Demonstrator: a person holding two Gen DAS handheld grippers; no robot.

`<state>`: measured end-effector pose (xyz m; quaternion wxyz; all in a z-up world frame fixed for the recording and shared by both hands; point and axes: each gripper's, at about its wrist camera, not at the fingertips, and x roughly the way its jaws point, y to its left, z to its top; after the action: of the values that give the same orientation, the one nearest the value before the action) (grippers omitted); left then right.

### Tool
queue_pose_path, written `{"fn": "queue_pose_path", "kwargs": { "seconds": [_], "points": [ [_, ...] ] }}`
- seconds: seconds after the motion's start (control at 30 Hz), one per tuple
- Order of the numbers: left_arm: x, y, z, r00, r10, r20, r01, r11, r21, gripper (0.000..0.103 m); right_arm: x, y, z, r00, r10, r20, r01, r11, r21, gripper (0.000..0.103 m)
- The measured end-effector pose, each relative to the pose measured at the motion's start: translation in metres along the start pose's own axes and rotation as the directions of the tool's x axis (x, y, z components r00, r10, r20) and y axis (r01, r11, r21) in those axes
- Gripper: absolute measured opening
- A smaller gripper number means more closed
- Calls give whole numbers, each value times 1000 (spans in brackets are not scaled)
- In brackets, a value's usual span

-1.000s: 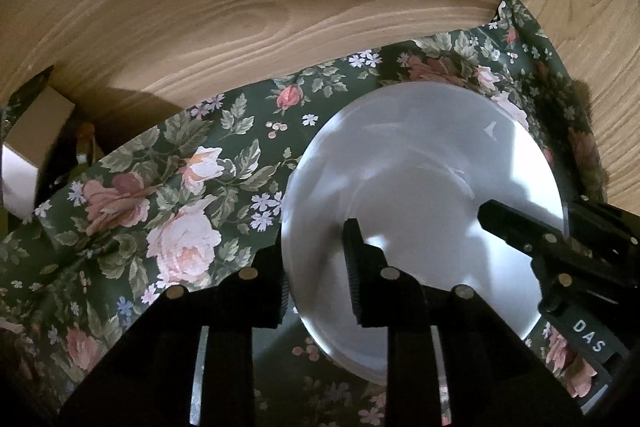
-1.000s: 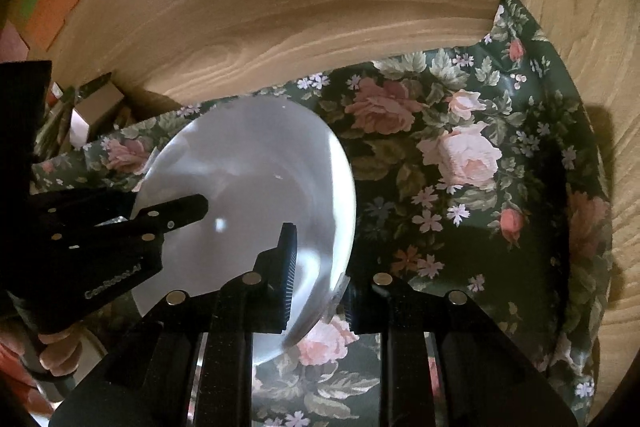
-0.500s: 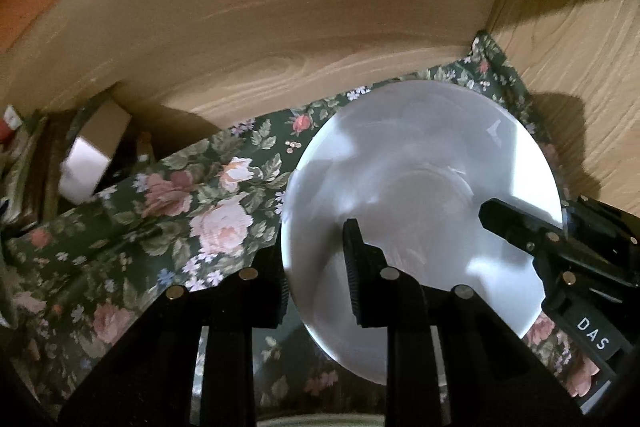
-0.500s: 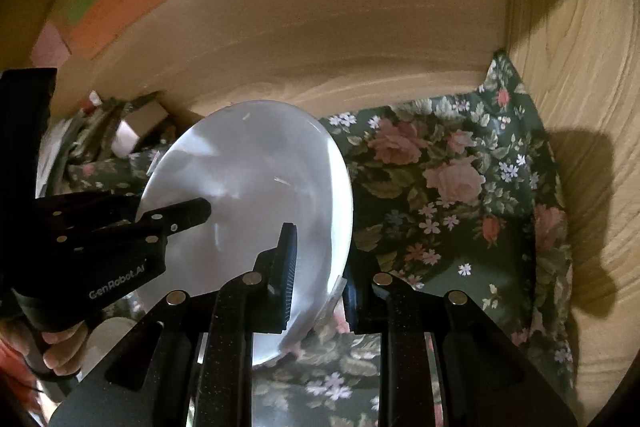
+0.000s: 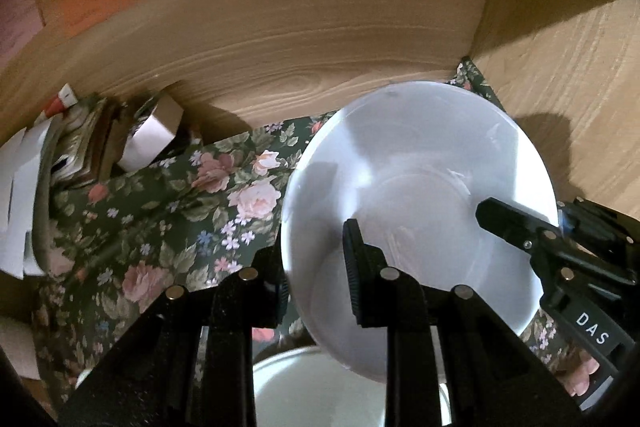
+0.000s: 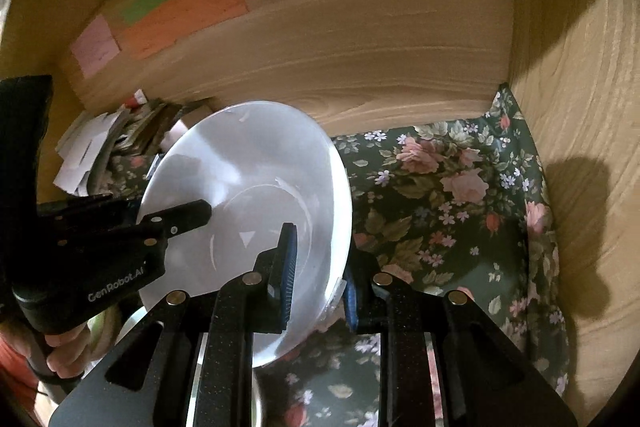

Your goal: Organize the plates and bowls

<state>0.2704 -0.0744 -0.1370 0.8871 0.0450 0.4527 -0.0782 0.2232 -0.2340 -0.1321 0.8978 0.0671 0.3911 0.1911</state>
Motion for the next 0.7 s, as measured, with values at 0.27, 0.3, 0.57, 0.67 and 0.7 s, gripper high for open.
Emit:
{"fn": "queue_pose_path", "kwargs": {
  "seconds": [0.27,0.3,0.57,0.67,0.7],
  "points": [
    [-22,9,-26,1000,-3,21,4,999,-36,24,-18,21,-15,1000,5,20,-5,1000,-11,18],
    [-24,10,-30,1000,-1,24,2,999,-39,24,-19,23,-16,1000,7,20,-6,1000,-13,18],
    [-45,24,-58,999,5,37,-2,997,-81,24,-28,49,-31,1000,21,21,-20,999,-41,18],
    [-51,32,-67,999,13,39,-9,995,-97,24,-28,60,-36,999,33,17,-32,998,-54,18],
    [-53,35,-70,999,17,41,-13,994,-104,24,-28,64,-38,999,38,16,-37,997,-61,18]
  ]
}}
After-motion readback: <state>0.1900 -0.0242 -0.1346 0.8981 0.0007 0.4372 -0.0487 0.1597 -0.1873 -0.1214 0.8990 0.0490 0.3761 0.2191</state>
